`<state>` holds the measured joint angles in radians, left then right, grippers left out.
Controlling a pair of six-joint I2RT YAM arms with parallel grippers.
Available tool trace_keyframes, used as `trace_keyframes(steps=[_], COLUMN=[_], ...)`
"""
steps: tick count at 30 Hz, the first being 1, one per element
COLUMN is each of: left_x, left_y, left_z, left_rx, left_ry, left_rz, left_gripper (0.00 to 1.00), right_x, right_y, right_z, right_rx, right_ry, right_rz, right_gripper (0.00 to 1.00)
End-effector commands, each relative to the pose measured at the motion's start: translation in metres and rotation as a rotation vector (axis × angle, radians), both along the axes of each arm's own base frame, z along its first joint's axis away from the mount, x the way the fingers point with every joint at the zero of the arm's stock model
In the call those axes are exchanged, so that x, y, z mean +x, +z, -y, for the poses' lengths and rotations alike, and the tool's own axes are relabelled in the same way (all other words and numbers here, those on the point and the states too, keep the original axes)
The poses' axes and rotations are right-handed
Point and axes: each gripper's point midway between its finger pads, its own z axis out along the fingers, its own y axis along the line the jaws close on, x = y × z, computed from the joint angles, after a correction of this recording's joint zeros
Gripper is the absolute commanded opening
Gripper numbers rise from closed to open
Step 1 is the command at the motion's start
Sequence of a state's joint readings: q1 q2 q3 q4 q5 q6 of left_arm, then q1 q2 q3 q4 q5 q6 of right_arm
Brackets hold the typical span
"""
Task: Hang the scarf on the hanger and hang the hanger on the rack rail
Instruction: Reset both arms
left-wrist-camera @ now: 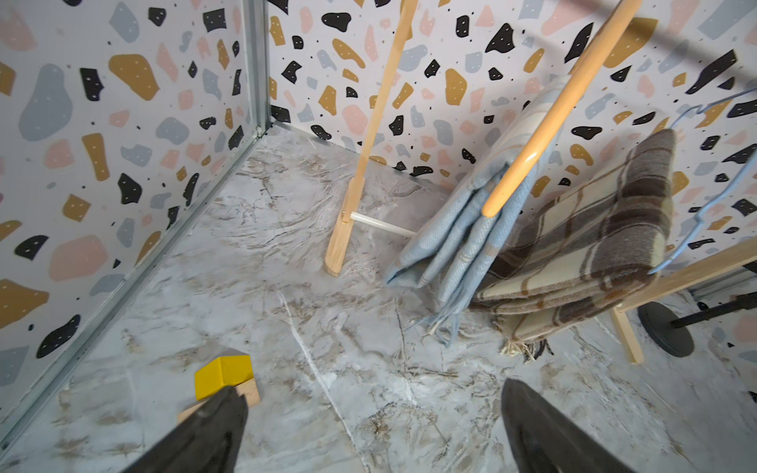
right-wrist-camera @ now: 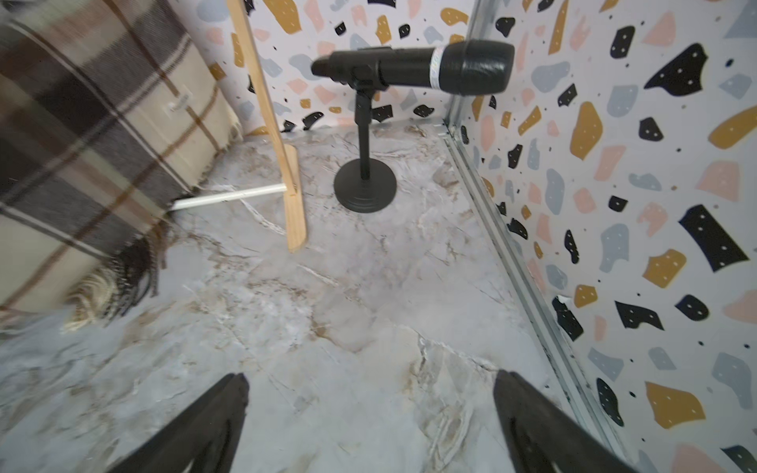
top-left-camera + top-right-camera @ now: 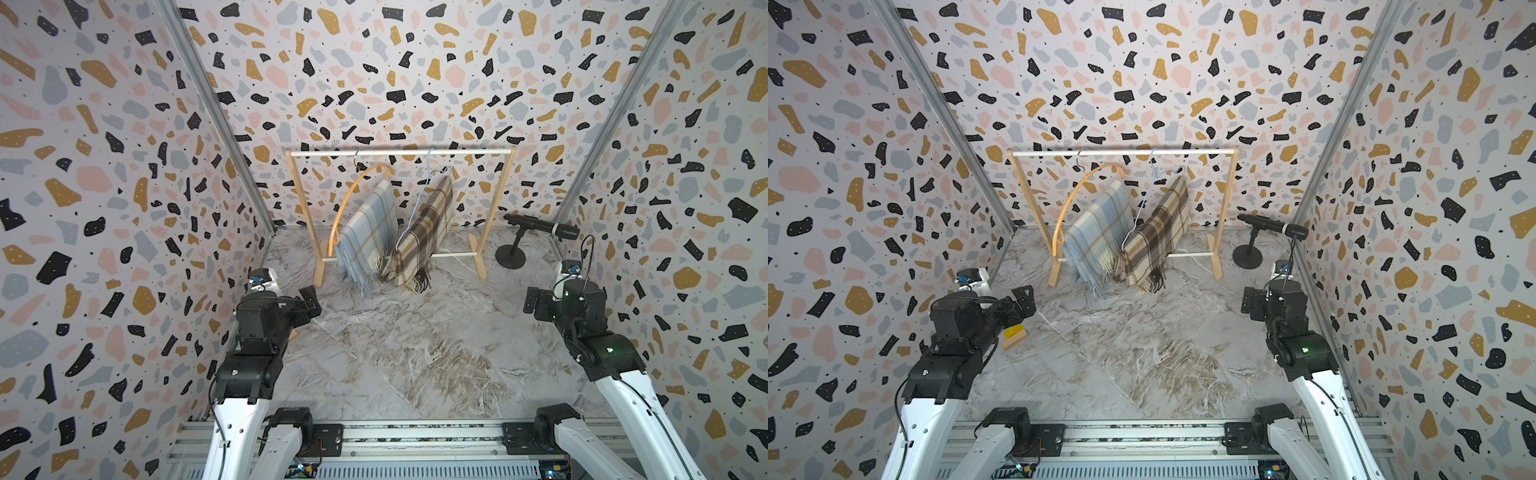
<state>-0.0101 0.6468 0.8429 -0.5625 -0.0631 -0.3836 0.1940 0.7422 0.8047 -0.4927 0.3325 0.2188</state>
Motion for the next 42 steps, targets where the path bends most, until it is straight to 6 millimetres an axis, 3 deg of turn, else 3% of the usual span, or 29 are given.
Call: trace_keyframes(steps=[1,7,10,14,24,28,33,37,42], left_x=[-0.003,-0.001,0.001,0.002,0.009,0.009,0.012,0.019,0.034], left_y=[-0.004,-0.019,-0.026,-0.027,-0.033,-0.032,-0.029,-0.036,-0.052], left_z=[-0.012,-0.009,-0.010,-0.011,-0.012,-0.012,-0.012,-0.011,-0.010], left_rx=[0.048,0.043,0.047,0.063,0.073,0.083,0.086,0.076,0.091], left_ry=[0.049,0.035,0.036,0.037,0.036,0.033,0.034,0.031,0.016], left_rz=[0.000,-0.021,-0.032,-0.040,-0.059,-0.065,-0.067,-0.065,-0.059], left_gripper=[1.00,1.00,1.00,1.00,1.00,1.00,1.00,1.00,1.00], right_x=[0.007,0.026,0.032,0.041,0.056,0.069,0.085,0.092,0.102], right_y=[-0.001,-0.054,-0.087,-0.109,-0.135,-0.128,-0.140,-0.155,-0.158], right_z=[0.019,0.040,0.054,0.060,0.061,0.054,0.040,0.030,0.024], right_rx=[-0.083,-0.217,-0.184,-0.151,-0.125,-0.105,-0.081,-0.079,-0.078], right_ry=[-0.089,-0.174,-0.236,-0.255,-0.210,-0.167,-0.077,-0.013,0.021], right_rz=[0.103,0.087,0.051,0.057,0.082,0.185,0.220,0.194,0.159], right_gripper=[1.00,1.00,1.00,1.00,1.00,1.00,1.00,0.99,1.00])
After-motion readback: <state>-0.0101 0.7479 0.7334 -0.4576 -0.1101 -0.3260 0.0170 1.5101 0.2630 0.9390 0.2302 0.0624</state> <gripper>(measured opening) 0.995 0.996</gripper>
